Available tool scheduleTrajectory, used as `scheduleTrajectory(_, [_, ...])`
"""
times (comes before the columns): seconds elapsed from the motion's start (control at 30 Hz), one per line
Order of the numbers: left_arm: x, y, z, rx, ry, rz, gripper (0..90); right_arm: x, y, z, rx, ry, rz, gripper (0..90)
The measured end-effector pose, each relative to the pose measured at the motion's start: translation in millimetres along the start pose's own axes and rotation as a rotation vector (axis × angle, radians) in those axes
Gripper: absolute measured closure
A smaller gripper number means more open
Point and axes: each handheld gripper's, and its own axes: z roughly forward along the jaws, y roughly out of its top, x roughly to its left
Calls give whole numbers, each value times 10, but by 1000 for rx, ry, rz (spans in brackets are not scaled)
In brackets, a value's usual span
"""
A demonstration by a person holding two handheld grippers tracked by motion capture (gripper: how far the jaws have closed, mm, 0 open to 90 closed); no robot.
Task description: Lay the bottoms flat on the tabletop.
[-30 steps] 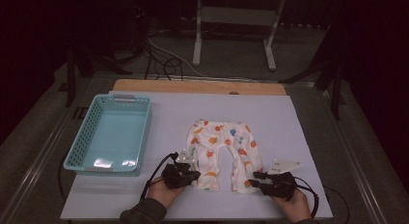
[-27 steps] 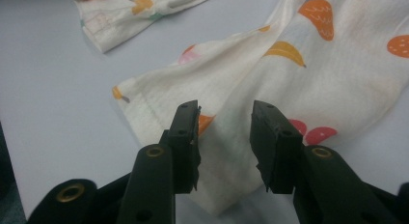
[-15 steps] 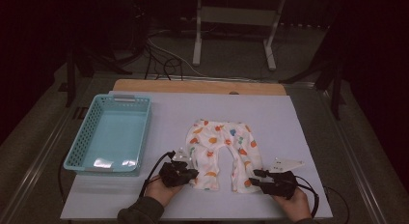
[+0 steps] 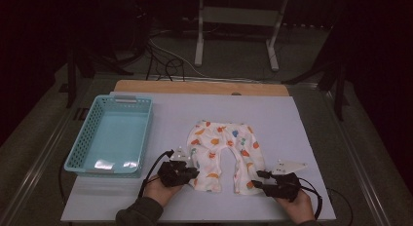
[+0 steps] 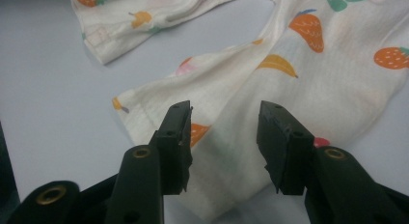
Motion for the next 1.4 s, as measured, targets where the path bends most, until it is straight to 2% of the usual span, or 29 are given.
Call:
scheduleTrajectory(0.2, [125, -73, -71, 2, 58, -22, 820, 9, -2, 2, -4, -2, 5, 550])
scheduleTrajectory(0.37, [141, -111, -2, 45, 71, -17, 825, 6, -3, 2, 3, -3, -12, 549])
scheduleTrajectory(0.43, [139, -113, 36, 46, 56, -20, 815, 3, -2, -13, 1, -9, -17, 550])
scheduleTrajectory(0.53, [102, -97, 88, 52, 35, -3, 802, -5, -14, -23, 4, -7, -13, 554])
scheduleTrajectory(0.63, [93, -86, 95, 43, 15, -12, 803, -15, -29, -33, 8, -11, -14, 557])
scheduleTrajectory(0.67, [104, -79, 74, 22, -2, -29, 803, -21, -37, -36, 5, -8, -11, 557])
scheduleTrajectory(0.7, [112, -78, 48, 15, -7, -22, 846, -23, -45, -50, 7, -17, -2, 558])
scheduleTrajectory(0.73, [115, -72, 30, 22, 7, -19, 891, -29, -54, -56, 1, -13, -9, 557])
scheduleTrajectory(0.77, [123, -68, 15, 35, 5, -26, 893, -27, -58, -63, 2, -19, -5, 557])
scheduleTrajectory(0.8, [123, -67, -2, 44, 21, -29, 896, -32, -63, -67, 2, -20, -10, 557])
scheduleTrajectory(0.83, [113, -65, -38, 48, 39, -26, 898, -35, -64, -70, 3, -22, -10, 557])
scheduleTrajectory(0.9, [103, -60, -103, 49, 45, -20, 898, -28, -59, -74, -4, -19, -4, 557])
scheduleTrajectory(1.03, [38, -42, -216, 7, -3, 18, 888, -16, -46, -60, 1, -19, -17, 556])
scheduleTrajectory(1.1, [66, -23, -237, 3, 7, 18, 832, -14, -45, -56, 1, -18, -24, 556])
scheduleTrajectory(1.27, [207, -3, -233, -14, 35, -22, 834, -2, -39, -64, -4, -21, -17, 555])
scheduleTrajectory(1.33, [220, -7, -189, 10, 63, -15, 835, -15, -40, -68, -2, -22, -26, 555])
scheduleTrajectory(1.4, [234, -21, -116, 32, 74, -16, 846, -12, -36, -63, -1, -20, -12, 556])
